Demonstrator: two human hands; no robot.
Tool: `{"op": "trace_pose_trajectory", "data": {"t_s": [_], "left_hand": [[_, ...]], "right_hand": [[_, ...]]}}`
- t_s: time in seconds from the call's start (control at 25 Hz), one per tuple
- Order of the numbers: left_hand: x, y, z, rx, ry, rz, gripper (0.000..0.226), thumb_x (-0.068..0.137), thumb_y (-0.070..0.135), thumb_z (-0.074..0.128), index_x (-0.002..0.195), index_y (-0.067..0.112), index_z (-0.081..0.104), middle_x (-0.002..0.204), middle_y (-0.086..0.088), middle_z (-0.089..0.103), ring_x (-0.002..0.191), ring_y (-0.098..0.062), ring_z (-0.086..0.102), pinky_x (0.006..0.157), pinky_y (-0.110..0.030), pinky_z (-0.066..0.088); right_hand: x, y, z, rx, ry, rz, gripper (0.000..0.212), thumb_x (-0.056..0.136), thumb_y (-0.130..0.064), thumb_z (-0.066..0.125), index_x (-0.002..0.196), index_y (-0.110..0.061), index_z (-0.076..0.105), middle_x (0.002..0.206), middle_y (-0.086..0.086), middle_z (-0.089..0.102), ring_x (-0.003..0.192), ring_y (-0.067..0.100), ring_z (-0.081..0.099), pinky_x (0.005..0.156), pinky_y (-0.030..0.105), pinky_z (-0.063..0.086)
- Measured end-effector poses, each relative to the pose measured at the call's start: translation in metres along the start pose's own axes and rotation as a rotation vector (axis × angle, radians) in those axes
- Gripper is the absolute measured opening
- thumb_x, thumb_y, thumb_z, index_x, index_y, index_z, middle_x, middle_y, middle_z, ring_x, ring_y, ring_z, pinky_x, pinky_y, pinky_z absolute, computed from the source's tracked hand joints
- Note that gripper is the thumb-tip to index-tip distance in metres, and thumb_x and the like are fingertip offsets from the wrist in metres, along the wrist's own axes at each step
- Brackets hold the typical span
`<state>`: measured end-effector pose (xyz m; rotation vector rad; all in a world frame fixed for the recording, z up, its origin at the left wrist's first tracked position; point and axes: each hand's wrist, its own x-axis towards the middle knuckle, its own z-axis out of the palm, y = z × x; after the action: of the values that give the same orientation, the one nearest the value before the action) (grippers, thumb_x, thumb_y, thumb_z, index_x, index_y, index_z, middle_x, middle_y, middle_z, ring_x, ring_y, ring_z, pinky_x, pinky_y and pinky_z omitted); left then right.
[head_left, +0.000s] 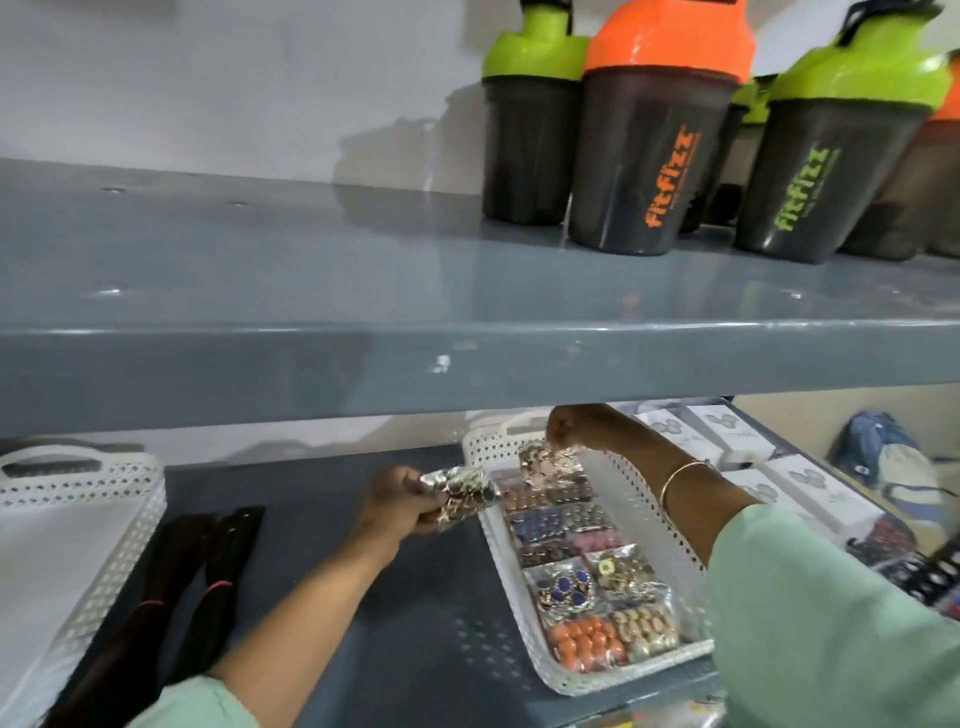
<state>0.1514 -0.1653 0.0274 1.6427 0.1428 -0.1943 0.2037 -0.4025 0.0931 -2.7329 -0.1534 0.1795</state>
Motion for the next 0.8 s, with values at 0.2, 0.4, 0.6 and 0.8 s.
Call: {"op": "trace_pose_trajectory", "data": {"t_s": [0.2,0.4,0.6,0.8], "left_hand": [[0.028,0.007,0.081,0.382,-0.055,0.100,0.040,0.075,-0.011,0.064,0.059,0.017,0.041,0.070,-0.008,0.052,0.078,-0.033,0.063,0.069,-0.048,0.060],[0.038,-0.010,0.121,0.656,-0.094,0.099,0.025,0.082,-0.011,0.054,0.106,-0.008,0.053,0.113,-0.026,0.059,0.100,-0.033,0.065,0.085,-0.043,0.058],[0.043,-0.018,0.130,0.790,-0.074,0.092,0.039,0.083,-0.013,0.047,0.121,-0.010,0.045,0.123,-0.027,0.055,0.104,-0.032,0.063,0.081,-0.032,0.056],[0.044,-0.023,0.129,0.816,-0.096,0.069,0.045,0.082,-0.012,0.047,0.126,-0.012,0.041,0.126,-0.030,0.053,0.107,-0.036,0.060,0.083,-0.033,0.055]], "right_hand": [[-0.017,0.068,0.016,-0.013,0.004,0.158,0.013,0.077,0.006,0.063,0.090,0.007,0.069,0.091,0.017,0.072,0.077,0.015,0.065,0.085,0.023,0.051],[-0.016,0.099,0.042,0.061,-0.026,0.250,0.026,0.082,0.008,0.056,0.065,-0.010,0.065,0.064,0.002,0.064,0.067,0.016,0.061,0.087,0.038,0.055],[-0.017,0.107,0.057,0.048,-0.080,0.256,0.020,0.078,0.001,0.064,0.097,0.007,0.067,0.105,0.021,0.070,0.097,0.027,0.066,0.097,0.034,0.050],[-0.022,0.107,0.058,0.062,-0.014,0.265,0.008,0.078,0.004,0.062,0.079,0.002,0.069,0.098,0.023,0.070,0.097,0.035,0.066,0.092,0.038,0.053]]}}
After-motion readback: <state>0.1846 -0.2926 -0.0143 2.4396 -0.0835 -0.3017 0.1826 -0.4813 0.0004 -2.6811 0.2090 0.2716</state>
